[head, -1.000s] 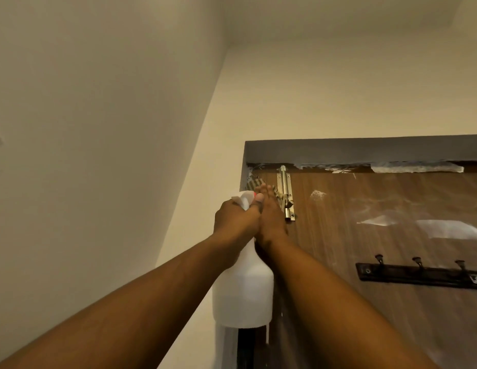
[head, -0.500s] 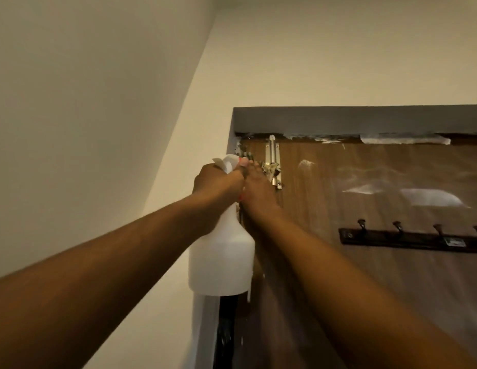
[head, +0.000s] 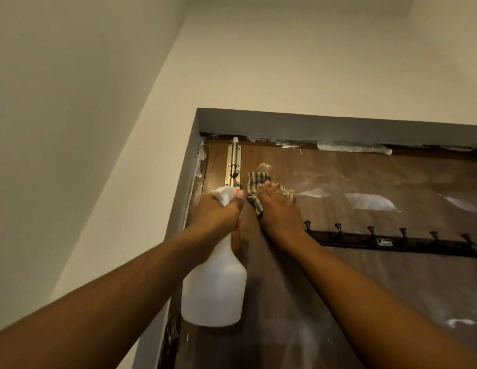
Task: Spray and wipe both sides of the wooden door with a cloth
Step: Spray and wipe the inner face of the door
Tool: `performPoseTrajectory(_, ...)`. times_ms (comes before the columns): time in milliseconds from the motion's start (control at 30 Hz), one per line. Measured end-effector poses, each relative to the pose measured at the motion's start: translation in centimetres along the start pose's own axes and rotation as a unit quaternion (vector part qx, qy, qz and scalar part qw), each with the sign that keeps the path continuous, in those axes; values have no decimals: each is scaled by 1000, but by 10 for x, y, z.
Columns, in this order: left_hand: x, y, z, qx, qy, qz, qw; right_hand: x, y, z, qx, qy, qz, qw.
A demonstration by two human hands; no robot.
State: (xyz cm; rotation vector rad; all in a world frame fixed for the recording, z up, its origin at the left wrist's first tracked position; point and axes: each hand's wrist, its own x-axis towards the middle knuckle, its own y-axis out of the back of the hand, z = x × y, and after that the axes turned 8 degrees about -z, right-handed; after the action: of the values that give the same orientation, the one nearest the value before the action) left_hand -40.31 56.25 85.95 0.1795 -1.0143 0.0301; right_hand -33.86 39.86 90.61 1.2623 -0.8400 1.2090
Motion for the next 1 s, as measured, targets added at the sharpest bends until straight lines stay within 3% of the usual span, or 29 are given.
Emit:
performPoseTrajectory(333,13,-10,8,-11,-26,38,999,114,29,-6,-6,-9,25,1000)
performPoseTrajectory(633,22,-7,19,17,-49,53,997,31,12,25,7,148,-30,989)
performPoseTrajectory(833,22,-5,10,16,-50,42,998,100,35,36,30,13,13,999)
performPoseTrajectory(1000,30,-6,8,21,-54,54,997,147,18,-11,32,36,26,999)
